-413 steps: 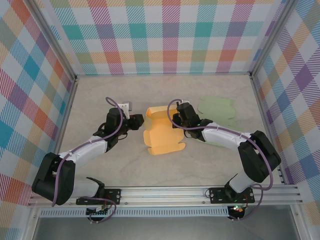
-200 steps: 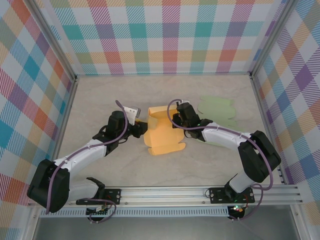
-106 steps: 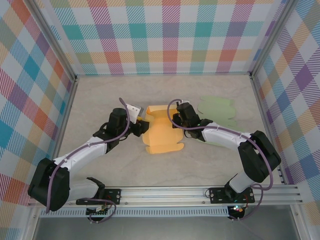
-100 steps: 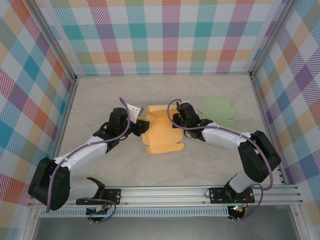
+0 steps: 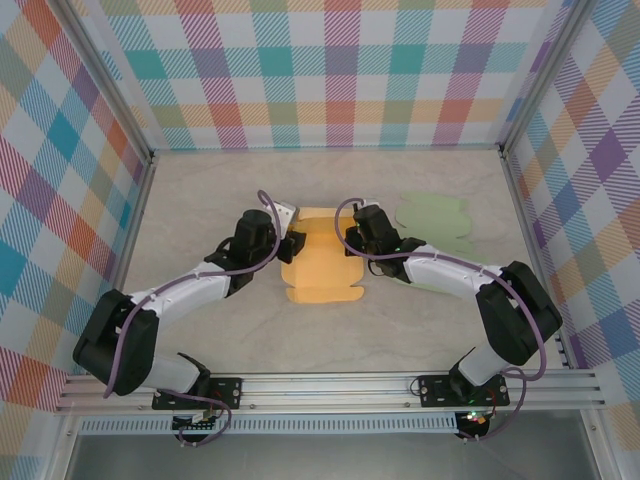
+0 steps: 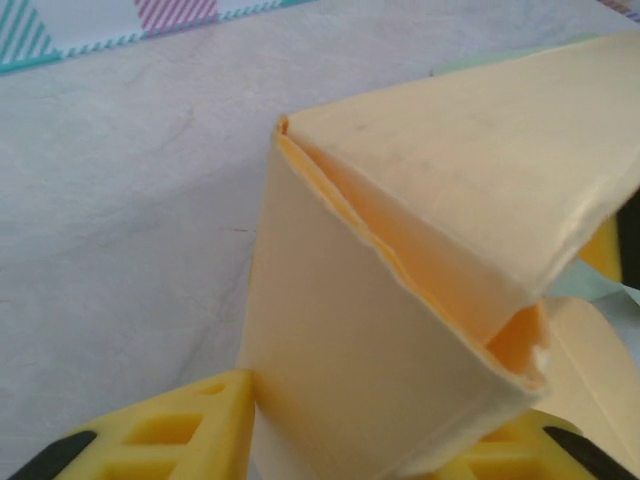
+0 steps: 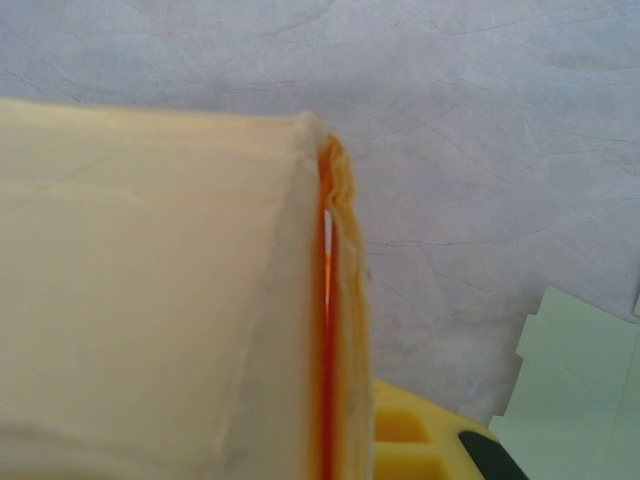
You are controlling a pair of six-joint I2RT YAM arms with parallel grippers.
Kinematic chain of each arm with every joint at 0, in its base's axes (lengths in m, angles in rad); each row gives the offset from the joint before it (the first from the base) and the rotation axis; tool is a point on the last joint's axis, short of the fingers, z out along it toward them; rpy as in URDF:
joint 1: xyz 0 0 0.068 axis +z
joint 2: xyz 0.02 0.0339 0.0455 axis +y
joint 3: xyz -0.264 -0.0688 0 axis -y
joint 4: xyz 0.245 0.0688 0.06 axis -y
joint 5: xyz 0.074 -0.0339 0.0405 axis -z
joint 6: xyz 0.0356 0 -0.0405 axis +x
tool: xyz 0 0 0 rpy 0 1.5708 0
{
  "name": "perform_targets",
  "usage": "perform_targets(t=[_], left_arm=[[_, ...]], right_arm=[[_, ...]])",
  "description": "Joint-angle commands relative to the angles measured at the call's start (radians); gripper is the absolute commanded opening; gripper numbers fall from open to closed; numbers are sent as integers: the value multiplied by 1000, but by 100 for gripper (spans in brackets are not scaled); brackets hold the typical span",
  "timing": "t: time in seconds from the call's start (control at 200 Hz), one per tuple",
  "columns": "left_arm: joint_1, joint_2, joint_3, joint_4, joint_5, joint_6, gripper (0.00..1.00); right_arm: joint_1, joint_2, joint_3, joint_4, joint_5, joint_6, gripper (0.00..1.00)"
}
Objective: Fold the paper box
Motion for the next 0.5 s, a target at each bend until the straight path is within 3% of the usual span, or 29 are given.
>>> perform_targets(t=[0.0,0.17,0.495], left_arm=[[-35,24,31,82,-154,22,27],[-76,58,31,133,-320,-18,8],[-140,123,63,190,-646,-151,7]], right_arm=[[8,-33,8,10,-36,5,0],[19,-33,15,4,-35,28,0],[79,2,72,-64,36,102,0]])
